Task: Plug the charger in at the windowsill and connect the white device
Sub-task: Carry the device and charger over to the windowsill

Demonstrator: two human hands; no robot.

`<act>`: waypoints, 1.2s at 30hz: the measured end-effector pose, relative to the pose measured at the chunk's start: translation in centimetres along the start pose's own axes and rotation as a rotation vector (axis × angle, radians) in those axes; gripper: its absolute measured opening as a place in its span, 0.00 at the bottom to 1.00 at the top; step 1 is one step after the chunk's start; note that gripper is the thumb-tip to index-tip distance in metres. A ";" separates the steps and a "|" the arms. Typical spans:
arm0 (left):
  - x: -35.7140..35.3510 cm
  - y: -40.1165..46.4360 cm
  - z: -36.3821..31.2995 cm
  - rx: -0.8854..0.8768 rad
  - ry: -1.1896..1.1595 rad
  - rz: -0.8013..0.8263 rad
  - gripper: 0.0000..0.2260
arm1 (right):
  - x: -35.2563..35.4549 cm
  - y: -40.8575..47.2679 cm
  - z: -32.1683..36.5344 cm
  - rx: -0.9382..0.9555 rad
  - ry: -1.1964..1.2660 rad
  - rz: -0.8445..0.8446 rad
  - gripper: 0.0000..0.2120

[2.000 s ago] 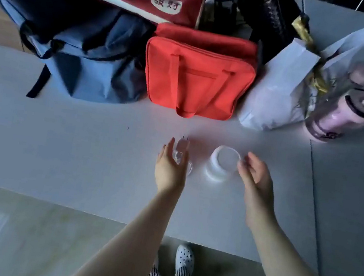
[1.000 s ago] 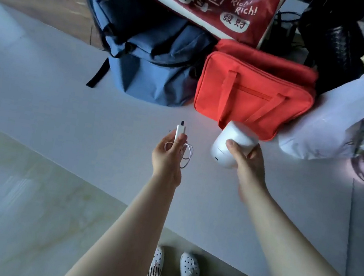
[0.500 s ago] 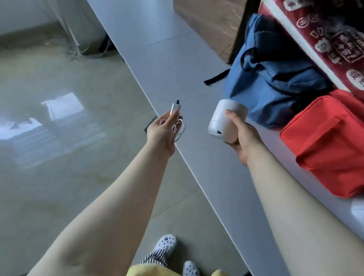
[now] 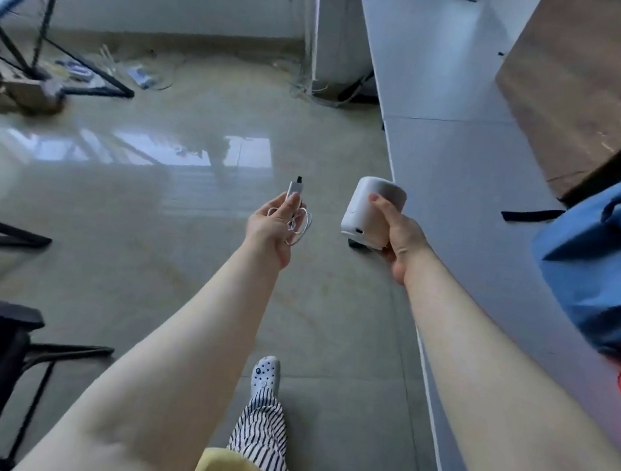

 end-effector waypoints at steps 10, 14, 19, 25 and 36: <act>1.8 10.6 -7.5 -0.038 -0.108 -0.059 0.16 | -8.3 10.7 4.4 -0.006 -0.066 0.026 0.16; 2.2 16.6 -11.5 -0.031 -0.137 -0.069 0.17 | -11.8 16.2 7.2 -0.004 -0.084 0.016 0.27; 3.1 23.3 -16.8 -0.039 -0.145 -0.097 0.18 | -15.2 22.5 10.5 0.010 -0.088 0.027 0.28; 3.0 30.0 -19.2 -0.010 -0.113 -0.087 0.18 | -18.1 29.4 11.6 -0.024 -0.103 0.028 0.26; 0.0 45.1 -26.3 -0.043 -0.090 -0.152 0.17 | -24.1 45.5 17.6 -0.049 -0.135 0.083 0.22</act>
Point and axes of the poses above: each hand's wrist, its own y-axis towards the middle knuckle, its own x-axis out of the back of the hand, z = x × y, the point moved 4 cm from there along y, towards the middle knuckle, and after that the axes turned 8 degrees about z, right-handed, at the moved point
